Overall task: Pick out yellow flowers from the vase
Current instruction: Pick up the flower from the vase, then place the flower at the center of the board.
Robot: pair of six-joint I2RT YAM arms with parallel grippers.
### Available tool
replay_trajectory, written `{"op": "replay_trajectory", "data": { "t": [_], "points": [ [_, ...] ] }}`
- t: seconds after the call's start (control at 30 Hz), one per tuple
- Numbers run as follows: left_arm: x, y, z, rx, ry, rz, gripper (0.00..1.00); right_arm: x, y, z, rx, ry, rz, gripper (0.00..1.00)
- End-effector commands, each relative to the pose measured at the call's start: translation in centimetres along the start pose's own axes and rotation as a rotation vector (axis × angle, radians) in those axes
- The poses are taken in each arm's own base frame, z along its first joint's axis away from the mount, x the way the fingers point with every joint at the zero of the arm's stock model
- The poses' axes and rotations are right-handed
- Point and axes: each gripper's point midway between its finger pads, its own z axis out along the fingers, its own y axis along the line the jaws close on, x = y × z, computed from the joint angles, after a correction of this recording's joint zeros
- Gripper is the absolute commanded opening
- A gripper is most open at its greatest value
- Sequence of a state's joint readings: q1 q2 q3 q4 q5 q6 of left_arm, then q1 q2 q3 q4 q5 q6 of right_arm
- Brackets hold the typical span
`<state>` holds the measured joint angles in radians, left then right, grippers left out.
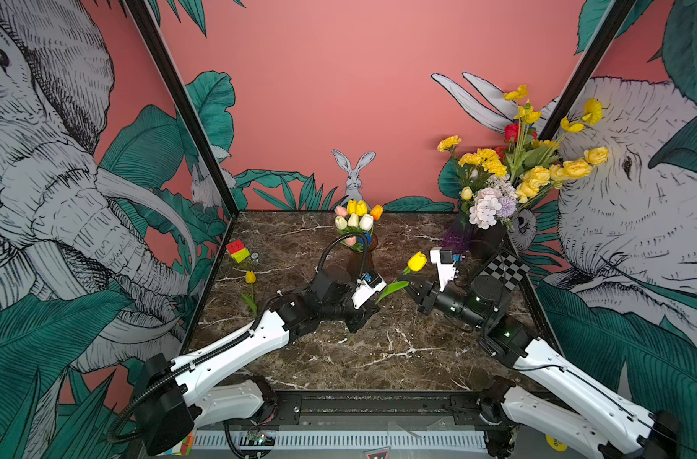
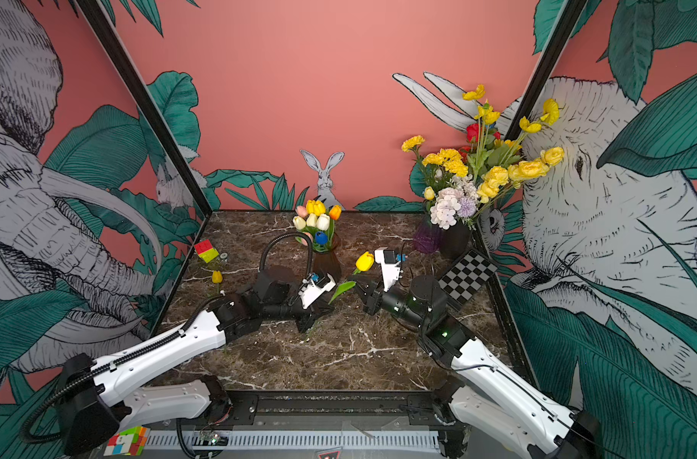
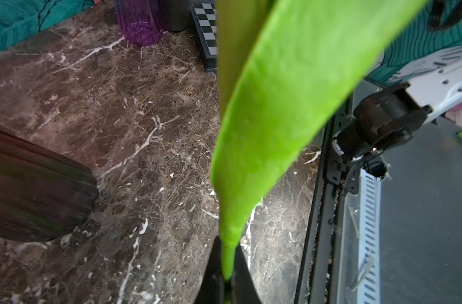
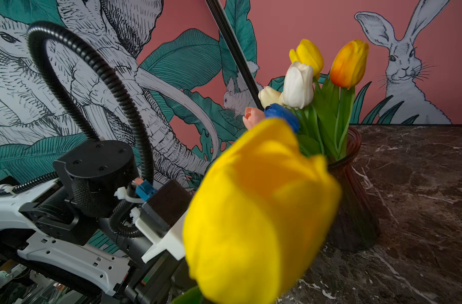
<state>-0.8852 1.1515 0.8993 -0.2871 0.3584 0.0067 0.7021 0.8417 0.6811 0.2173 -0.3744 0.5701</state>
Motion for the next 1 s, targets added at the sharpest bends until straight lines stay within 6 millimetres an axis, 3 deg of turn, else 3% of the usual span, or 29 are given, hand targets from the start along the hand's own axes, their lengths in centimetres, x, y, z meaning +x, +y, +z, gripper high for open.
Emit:
{"op": "replay_trajectory", "data": {
  "t": [0.0,0.13,0.3,0.4,0.6,0.7,0.83,0.97],
  "points": [
    [-1.0,-0.6,-0.8,0.016,-0.014,0.028,0.0,-2.1,1.5,-0.6,-0.034,-0.062,-0.045,0.0],
    [-1.1,-0.7,-1.1,0.014,-0.006,0.036,0.0,-2.1,0.9,-1.0,0.01,-0.059,-0.068,0.06],
    [-1.3,-0.8,-2.2,-0.004,0.01,0.051,0.0,-2.5,0.8,-2.2,0.044,-0.076,-0.126,0.37],
    [-1.3,0.2,-3.9,-0.094,0.037,0.061,0.0,-3.1,0.0,-4.2,0.156,-0.063,-0.212,0.49],
    [-2.0,3.1,-11.0,-0.393,0.027,0.066,0.0,-4.6,-3.3,-9.4,0.439,-0.167,-0.363,0.61],
    [-1.5,7.0,-16.3,-0.642,0.034,-0.071,0.0,-5.0,-6.4,-12.4,0.653,-0.249,-0.346,0.61],
    [1.2,11.2,-21.8,-0.839,0.047,-0.308,0.0,-4.3,-9.9,-15.6,0.883,-0.313,-0.28,0.61],
    [5.1,14.4,-24.2,-0.928,0.119,-0.51,0.0,-3.5,-10.7,-16.3,0.912,-0.326,-0.273,0.62]
  ]
}}
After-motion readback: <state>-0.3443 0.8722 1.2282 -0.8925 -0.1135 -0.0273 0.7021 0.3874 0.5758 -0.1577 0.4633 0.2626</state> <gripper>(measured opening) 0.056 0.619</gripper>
